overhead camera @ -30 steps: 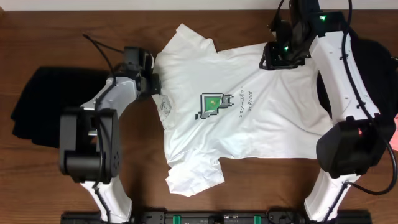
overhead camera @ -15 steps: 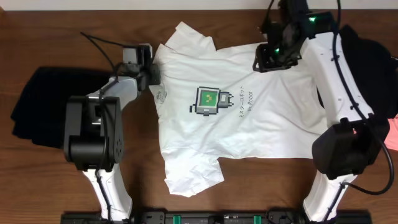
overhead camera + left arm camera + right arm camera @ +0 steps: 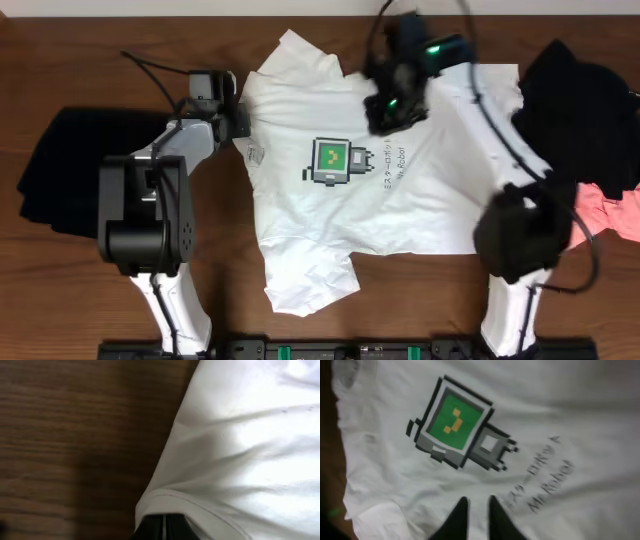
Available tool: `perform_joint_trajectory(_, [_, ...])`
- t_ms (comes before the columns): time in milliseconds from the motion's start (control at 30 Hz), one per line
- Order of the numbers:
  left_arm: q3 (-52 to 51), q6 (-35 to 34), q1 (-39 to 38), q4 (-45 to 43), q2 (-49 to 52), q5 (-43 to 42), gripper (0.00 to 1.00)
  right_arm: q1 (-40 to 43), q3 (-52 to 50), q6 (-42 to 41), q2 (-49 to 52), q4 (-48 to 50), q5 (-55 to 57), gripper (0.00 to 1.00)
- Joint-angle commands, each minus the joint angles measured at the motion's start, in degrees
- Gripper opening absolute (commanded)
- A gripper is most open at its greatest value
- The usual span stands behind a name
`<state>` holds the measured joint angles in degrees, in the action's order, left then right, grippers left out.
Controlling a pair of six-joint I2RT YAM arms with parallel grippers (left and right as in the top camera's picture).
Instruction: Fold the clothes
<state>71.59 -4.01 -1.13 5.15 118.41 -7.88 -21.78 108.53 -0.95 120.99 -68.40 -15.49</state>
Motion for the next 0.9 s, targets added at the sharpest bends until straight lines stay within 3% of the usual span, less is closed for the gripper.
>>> perform_joint_trajectory(0, [0.81, 0.76, 0.57, 1.27, -0.87, 1.33, 0.06, -2.49, -4.39, -0.26, 5.79, 1.53, -2.78, 0.07])
perform_joint_trajectory(433, [0.81, 0.98, 0.59, 0.17, -0.85, 2.58, 0.06, -5.9, -7.13, 0.04, 14.91, 1.38, 2.97, 0.01])
perform_joint_trajectory(867, [2.8, 0.98, 3.98, -3.74, -1.38, 5.97, 0.06, -5.84, -18.62, 0.39, 15.1, 2.03, 13.11, 0.02])
